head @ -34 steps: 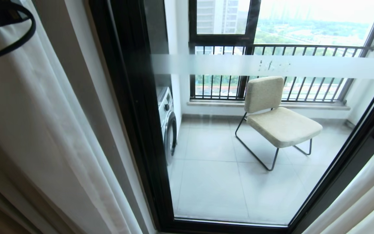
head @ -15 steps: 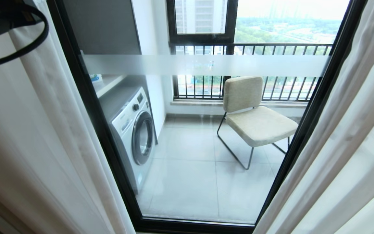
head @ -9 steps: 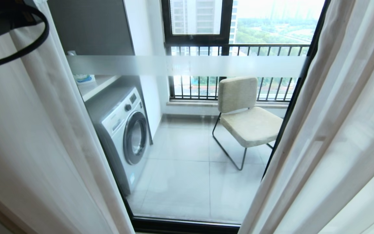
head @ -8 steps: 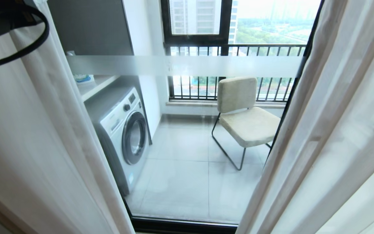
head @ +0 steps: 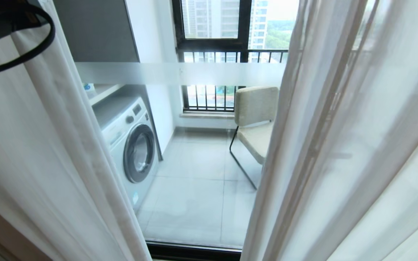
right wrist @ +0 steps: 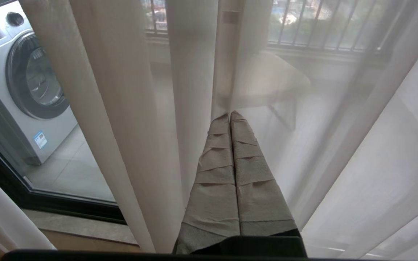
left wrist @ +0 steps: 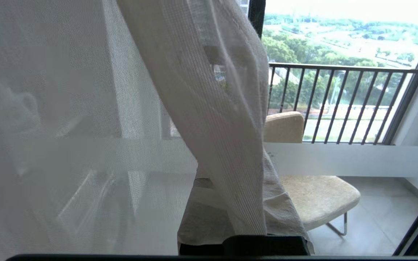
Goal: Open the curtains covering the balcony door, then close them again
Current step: Close the inner curtains on both sides
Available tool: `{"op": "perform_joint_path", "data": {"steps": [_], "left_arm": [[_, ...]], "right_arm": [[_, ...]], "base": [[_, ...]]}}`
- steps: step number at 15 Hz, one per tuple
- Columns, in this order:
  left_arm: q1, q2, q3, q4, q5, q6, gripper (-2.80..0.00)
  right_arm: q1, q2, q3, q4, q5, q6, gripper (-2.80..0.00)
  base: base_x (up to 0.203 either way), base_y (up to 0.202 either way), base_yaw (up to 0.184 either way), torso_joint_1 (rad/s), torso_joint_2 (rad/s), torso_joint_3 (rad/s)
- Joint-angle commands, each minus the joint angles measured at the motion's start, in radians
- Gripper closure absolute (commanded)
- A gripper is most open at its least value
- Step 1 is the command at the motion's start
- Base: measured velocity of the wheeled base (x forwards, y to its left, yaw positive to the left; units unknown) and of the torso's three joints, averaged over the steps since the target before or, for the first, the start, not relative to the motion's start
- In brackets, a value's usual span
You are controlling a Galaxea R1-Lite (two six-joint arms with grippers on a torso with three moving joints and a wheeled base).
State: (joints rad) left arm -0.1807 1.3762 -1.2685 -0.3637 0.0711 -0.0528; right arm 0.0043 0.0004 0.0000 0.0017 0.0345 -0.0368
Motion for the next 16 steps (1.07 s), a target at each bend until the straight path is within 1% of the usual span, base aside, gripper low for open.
{"op": "perform_joint_path", "data": {"steps": [1,16], "left_arm": [[-0.002,-0.002,0.000,-0.003,0.001,-0.001,0.00],[-0.003,-0.005,0.000,-0.003,0.003,-0.001,0.00]], "right_arm": [[0.000,0.000,0.000,0.000,0.001,0.000,0.00],[0.000,0.000,0.000,0.000,0.001,0.000,0.00]], "base": [[0.000,-0.193,0.003,-0.002,0.01,-0.002],[0.000,-0.193,0.002,0.003,0.00,0.001]]}}
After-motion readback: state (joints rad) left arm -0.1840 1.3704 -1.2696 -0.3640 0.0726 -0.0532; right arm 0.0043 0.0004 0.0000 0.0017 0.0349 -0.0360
